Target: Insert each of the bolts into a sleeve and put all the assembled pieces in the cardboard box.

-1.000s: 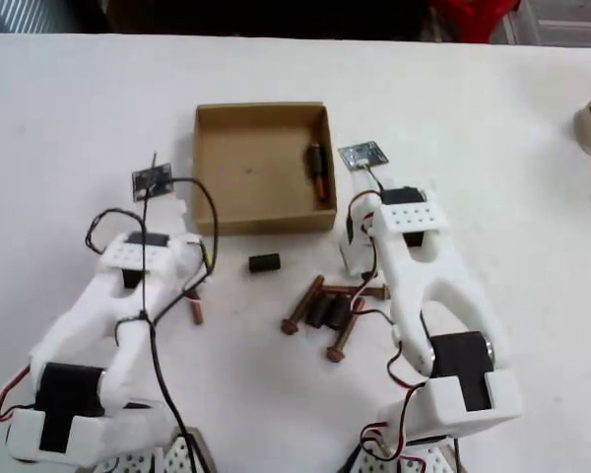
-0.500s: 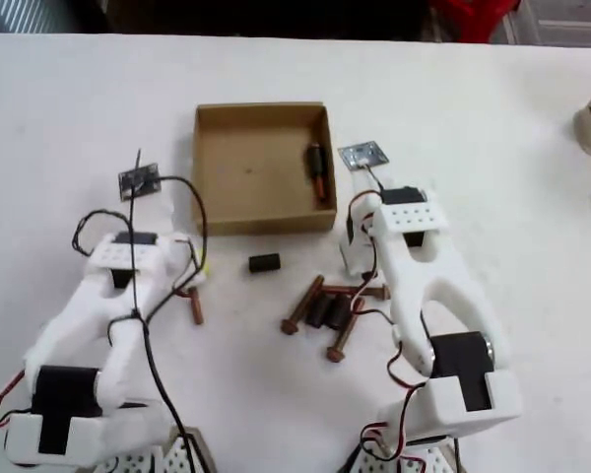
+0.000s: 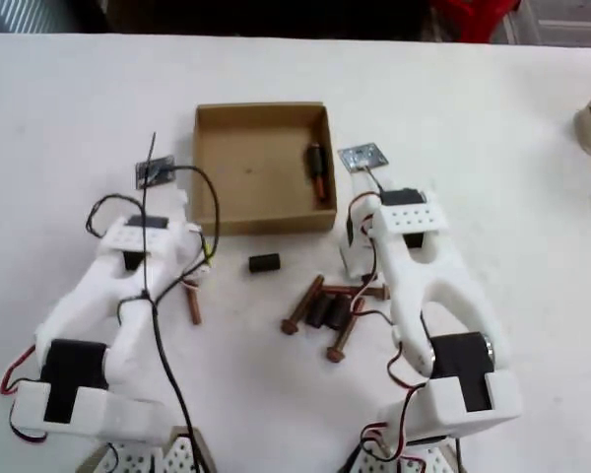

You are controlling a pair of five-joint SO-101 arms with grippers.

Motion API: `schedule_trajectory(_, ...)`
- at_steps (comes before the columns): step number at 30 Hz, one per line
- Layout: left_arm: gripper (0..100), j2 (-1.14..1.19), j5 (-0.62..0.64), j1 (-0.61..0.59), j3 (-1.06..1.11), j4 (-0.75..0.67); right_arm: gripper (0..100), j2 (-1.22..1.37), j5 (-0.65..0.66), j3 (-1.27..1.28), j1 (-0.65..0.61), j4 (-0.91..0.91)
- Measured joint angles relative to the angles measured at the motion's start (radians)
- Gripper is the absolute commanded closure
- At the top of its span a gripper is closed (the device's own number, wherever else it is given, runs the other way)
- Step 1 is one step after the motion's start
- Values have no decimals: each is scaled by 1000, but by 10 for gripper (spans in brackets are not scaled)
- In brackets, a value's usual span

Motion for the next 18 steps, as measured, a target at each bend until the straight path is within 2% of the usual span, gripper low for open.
schedule_trajectory(5, 977, -3, 0, -6, 2, -18, 981, 0, 0, 6, -12, -2)
schedule_trajectory(11, 977, -57, 0, -48, 89, -172, 981, -14, 0, 61, -54, -87)
schedule_trajectory(18, 977, -69, 0, -55, 103, -204, 981, -198, -109, 238, -81, -242)
